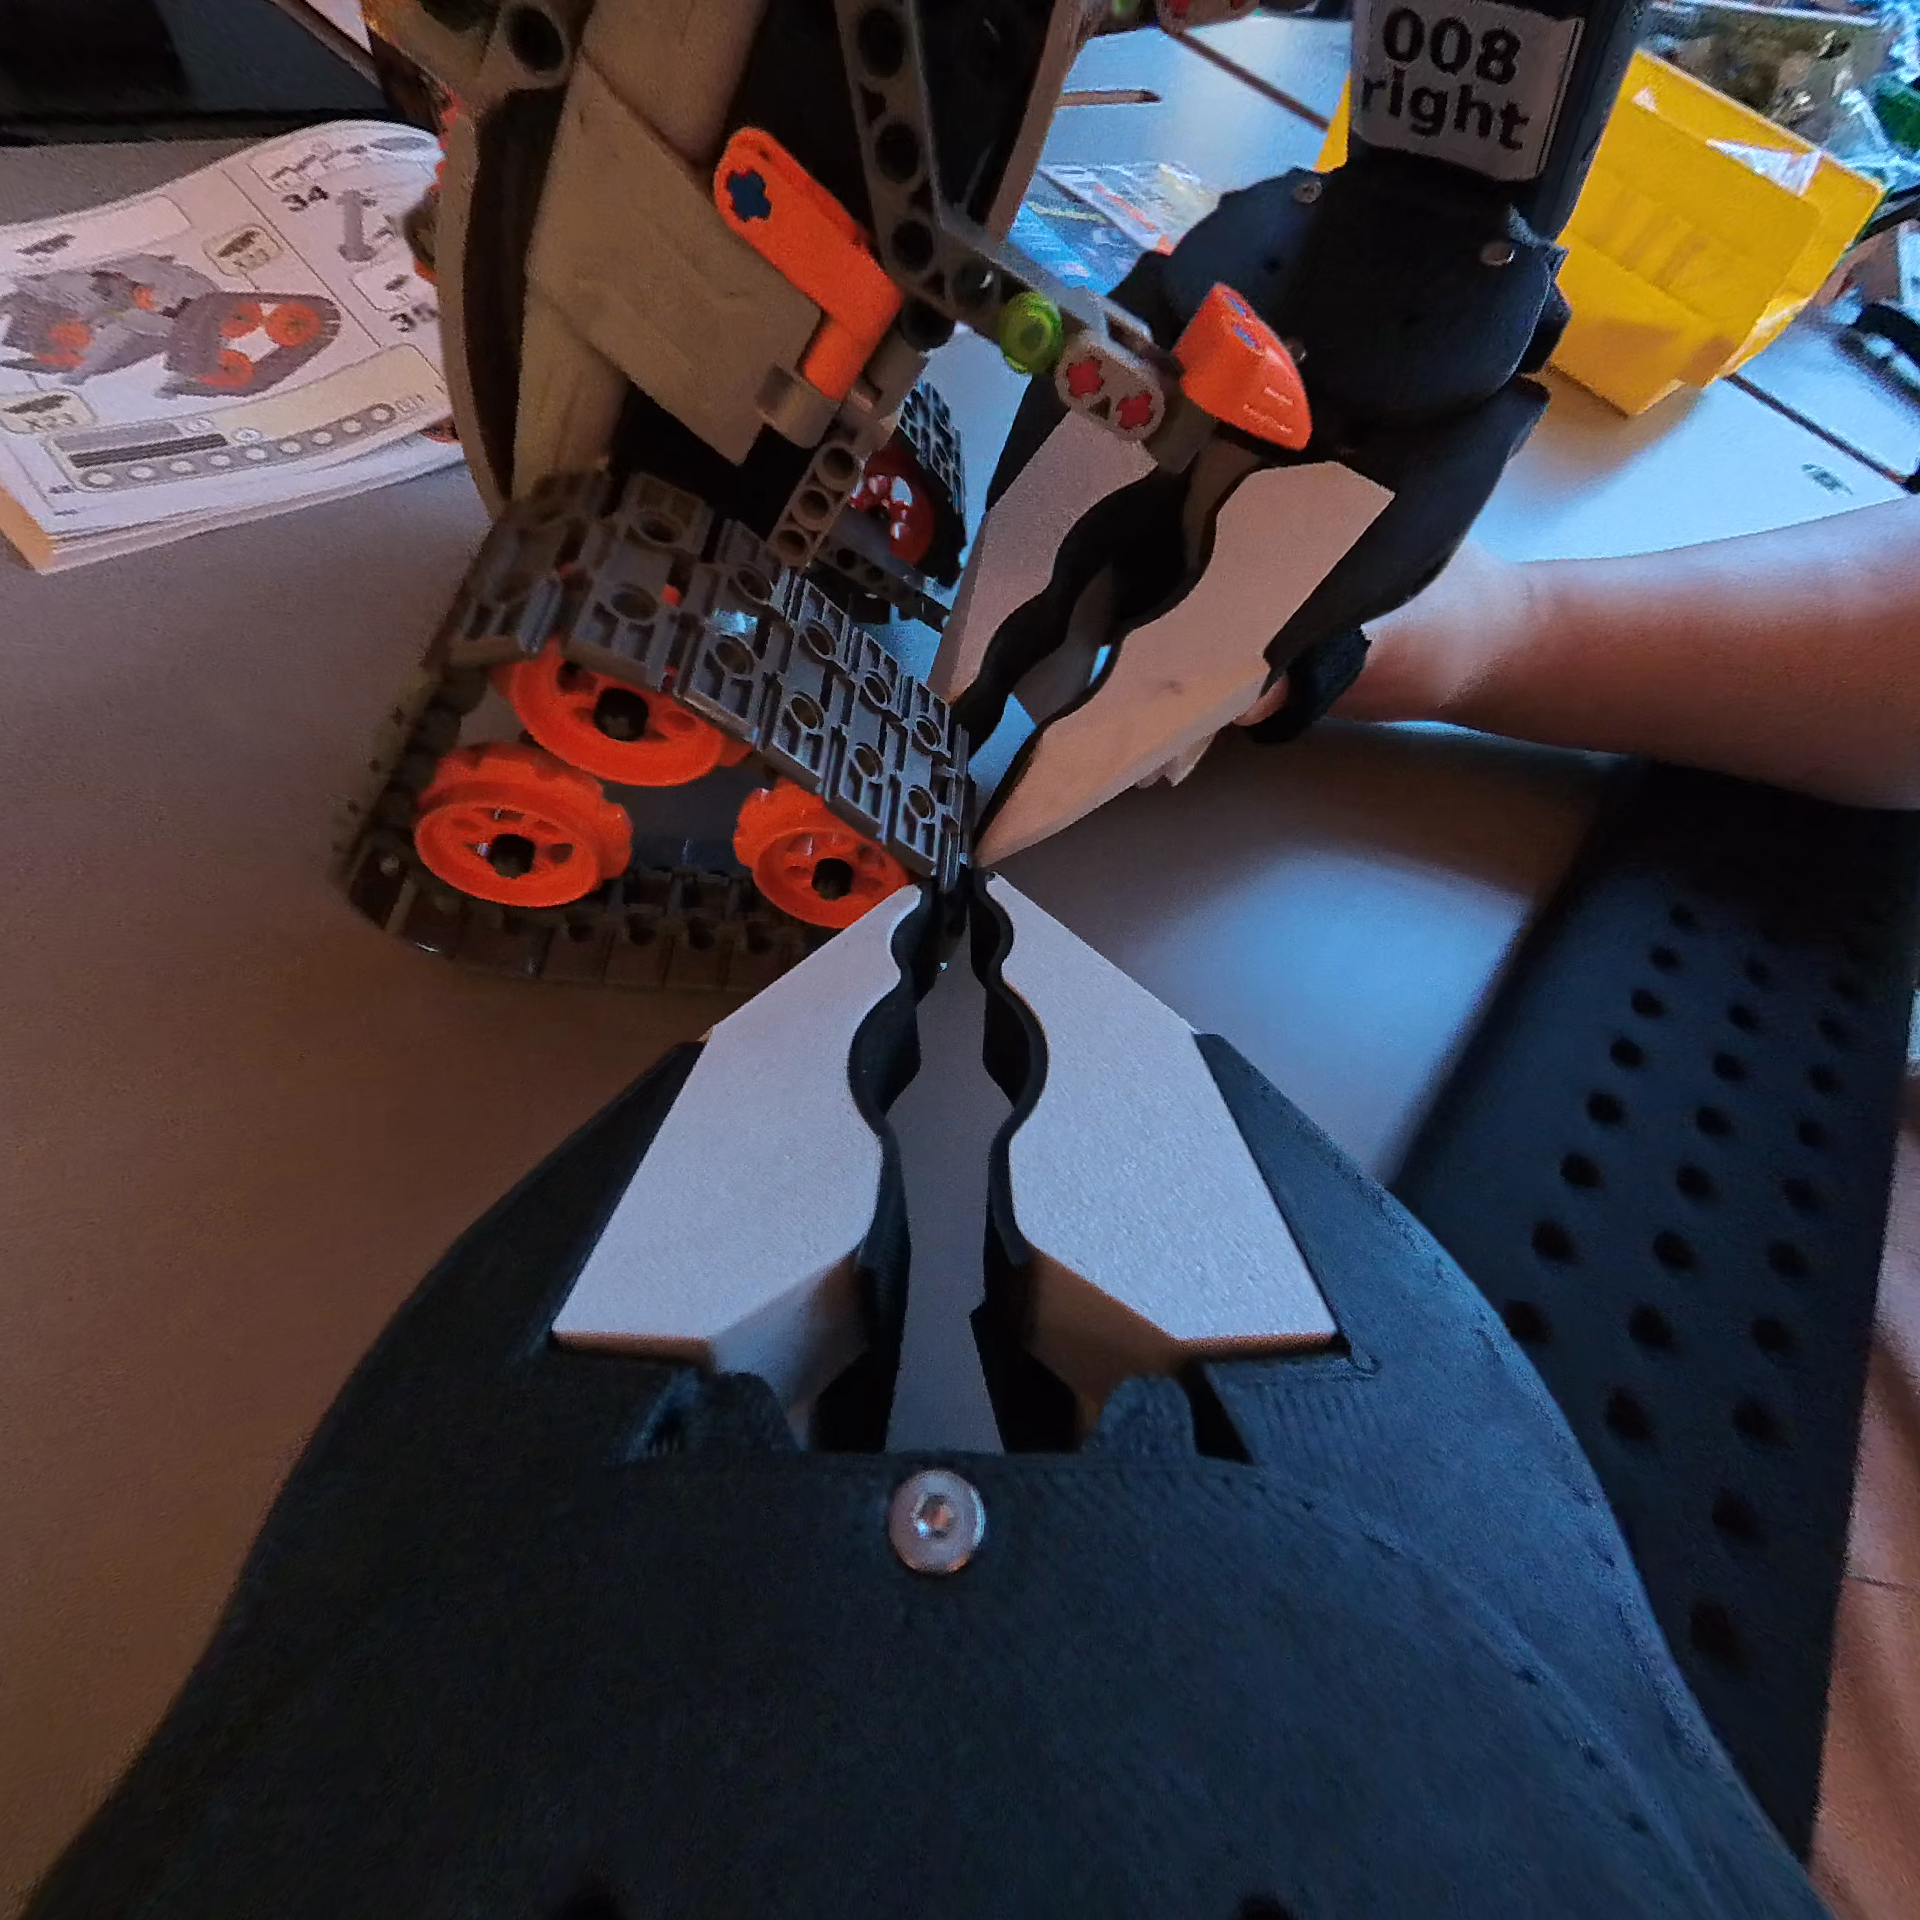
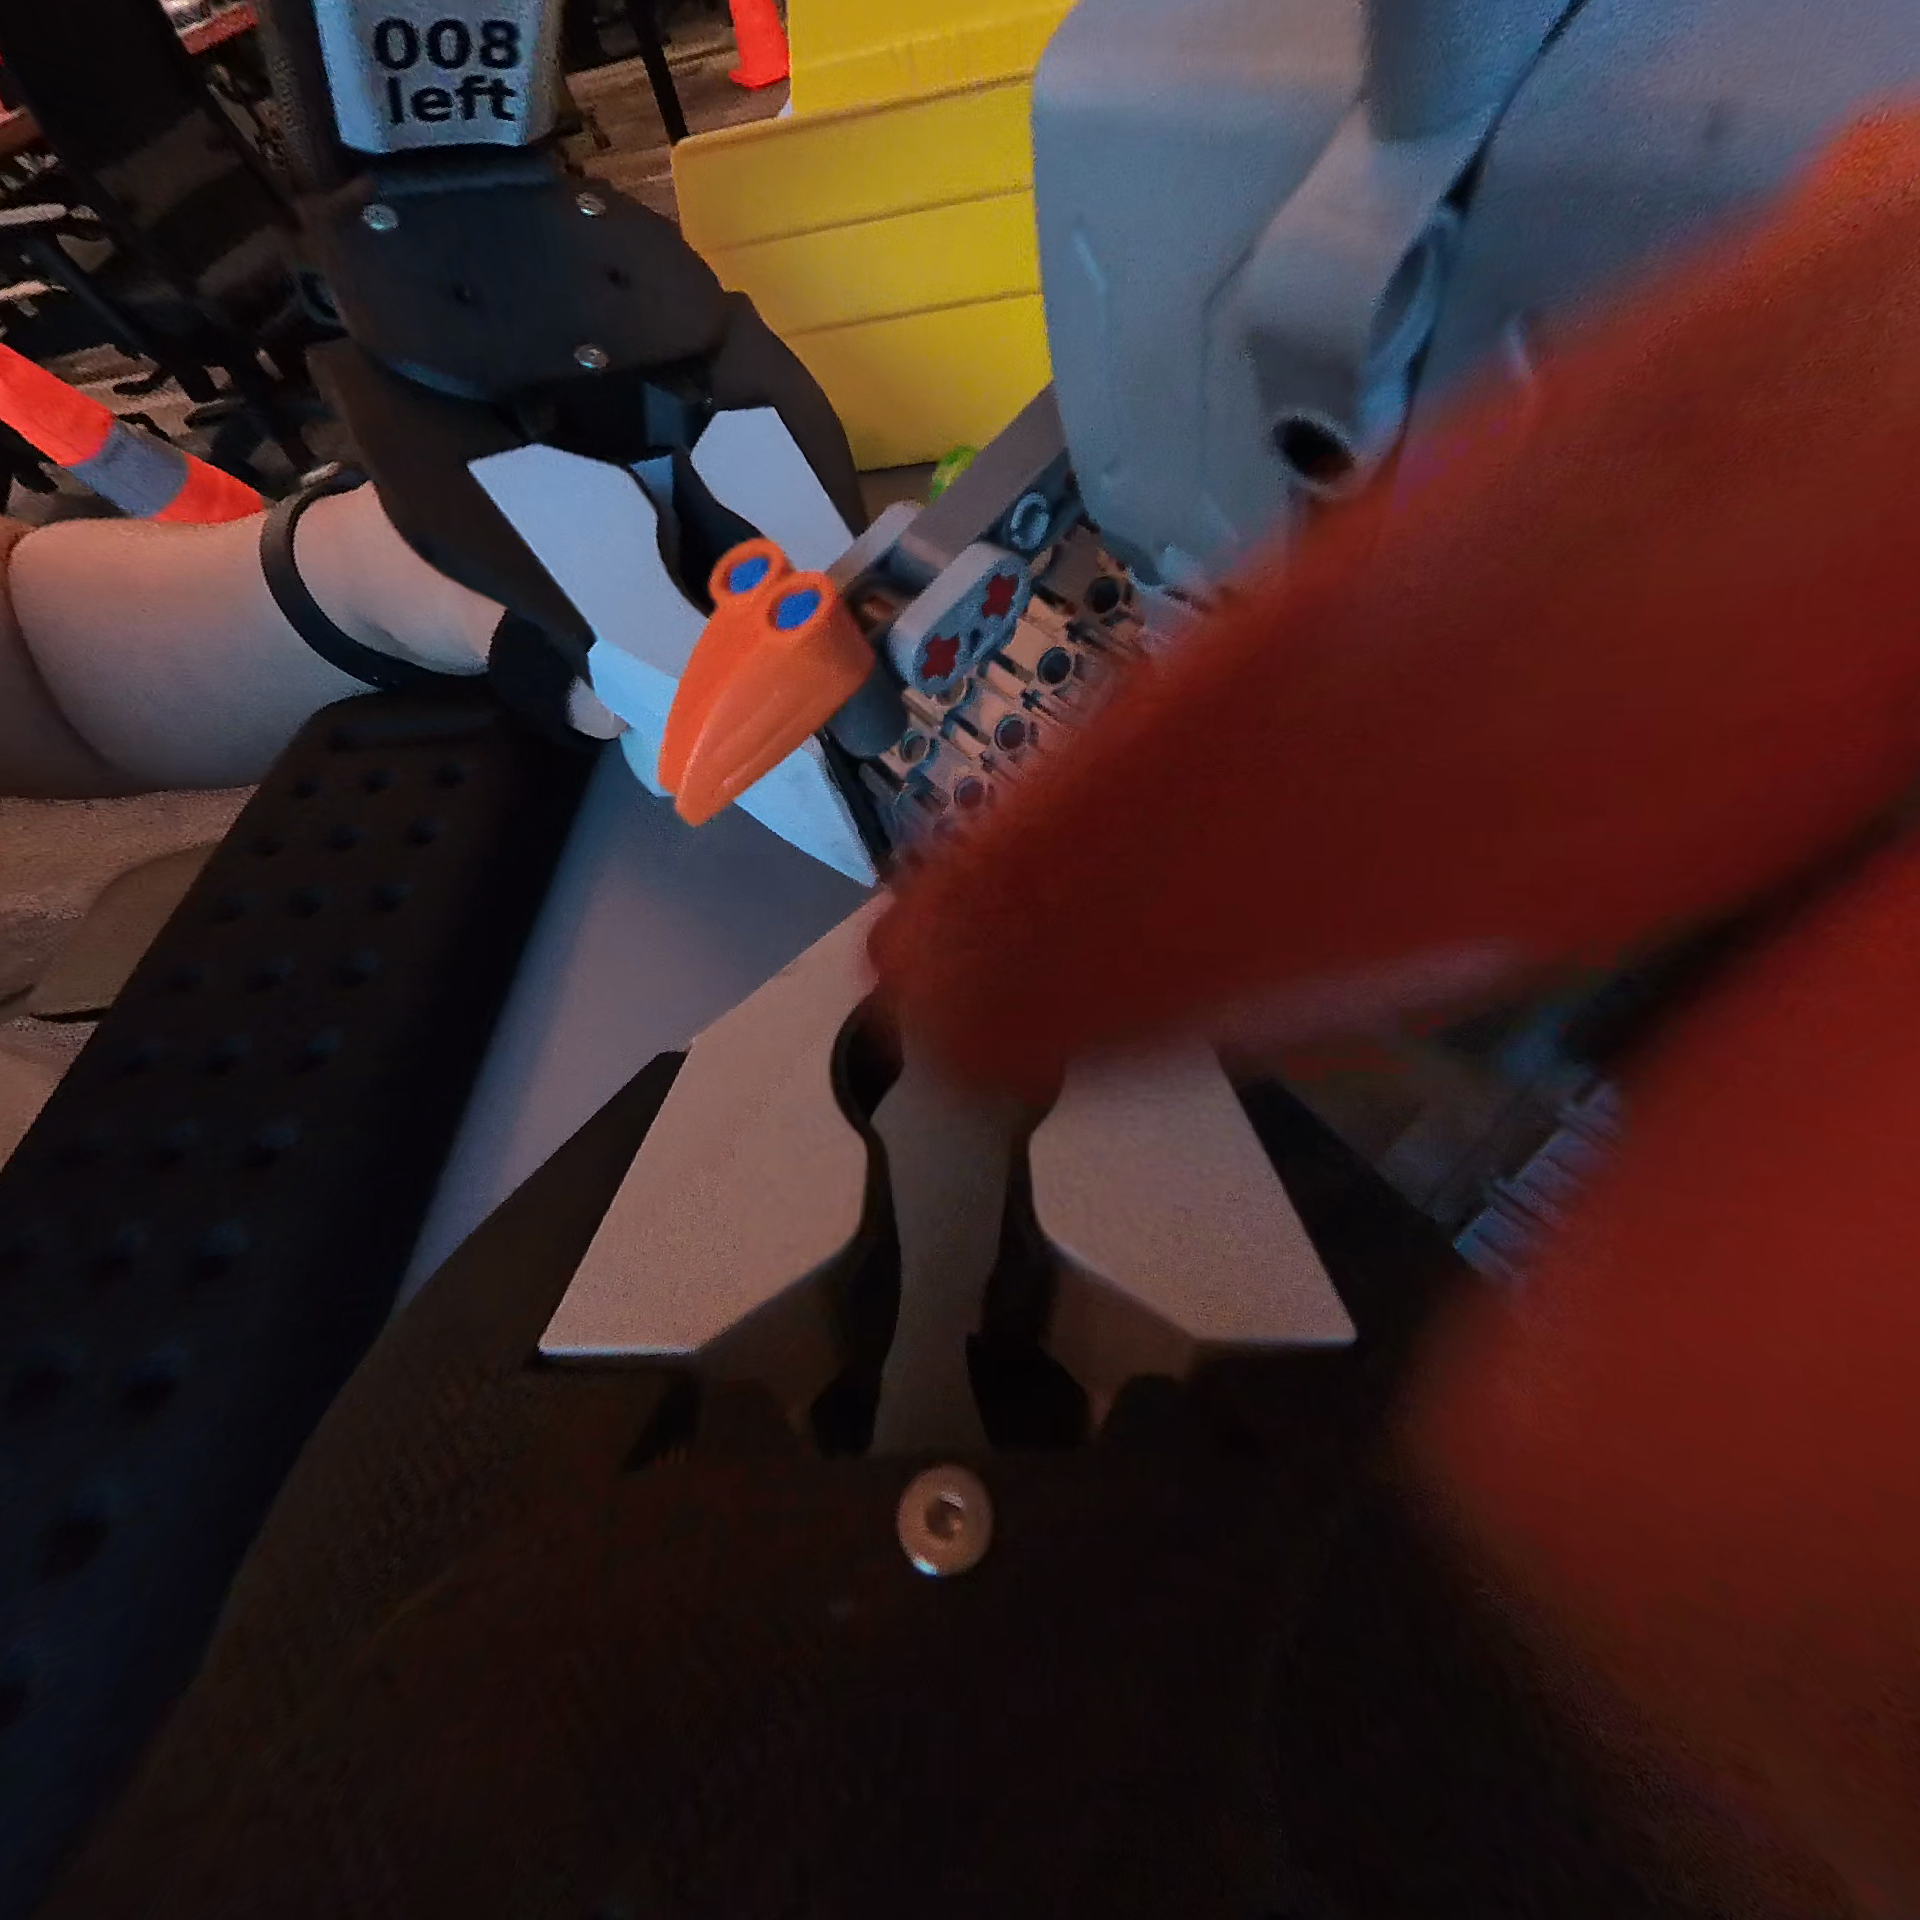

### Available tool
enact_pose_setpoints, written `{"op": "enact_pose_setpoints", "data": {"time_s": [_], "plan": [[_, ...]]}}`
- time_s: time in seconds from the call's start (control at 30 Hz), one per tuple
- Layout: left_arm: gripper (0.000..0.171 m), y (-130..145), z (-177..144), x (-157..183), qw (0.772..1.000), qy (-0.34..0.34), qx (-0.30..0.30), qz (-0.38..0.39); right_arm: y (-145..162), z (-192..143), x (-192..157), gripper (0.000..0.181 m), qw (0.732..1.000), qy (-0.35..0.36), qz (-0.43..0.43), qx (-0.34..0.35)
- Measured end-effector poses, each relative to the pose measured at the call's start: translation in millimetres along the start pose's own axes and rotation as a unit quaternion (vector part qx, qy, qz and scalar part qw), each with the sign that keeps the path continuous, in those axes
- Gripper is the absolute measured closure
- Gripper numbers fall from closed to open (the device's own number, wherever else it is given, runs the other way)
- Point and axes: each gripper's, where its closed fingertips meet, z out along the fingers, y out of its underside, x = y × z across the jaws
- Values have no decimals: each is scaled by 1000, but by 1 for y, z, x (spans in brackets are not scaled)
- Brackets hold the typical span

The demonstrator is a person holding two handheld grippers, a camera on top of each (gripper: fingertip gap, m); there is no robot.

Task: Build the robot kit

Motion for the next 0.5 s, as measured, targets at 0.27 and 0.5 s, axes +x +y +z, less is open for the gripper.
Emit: {"op": "enact_pose_setpoints", "data": {"time_s": [0.27, 0.5], "plan": [[168, -19, -10, 9, 997, 47, 32, -56, -21, -11, -7, 168, 998, -27, 20, 57], [169, -28, -13, 13, 989, 76, 64, -111, -29, -16, -9, 166, 996, -35, 41, 73]]}}
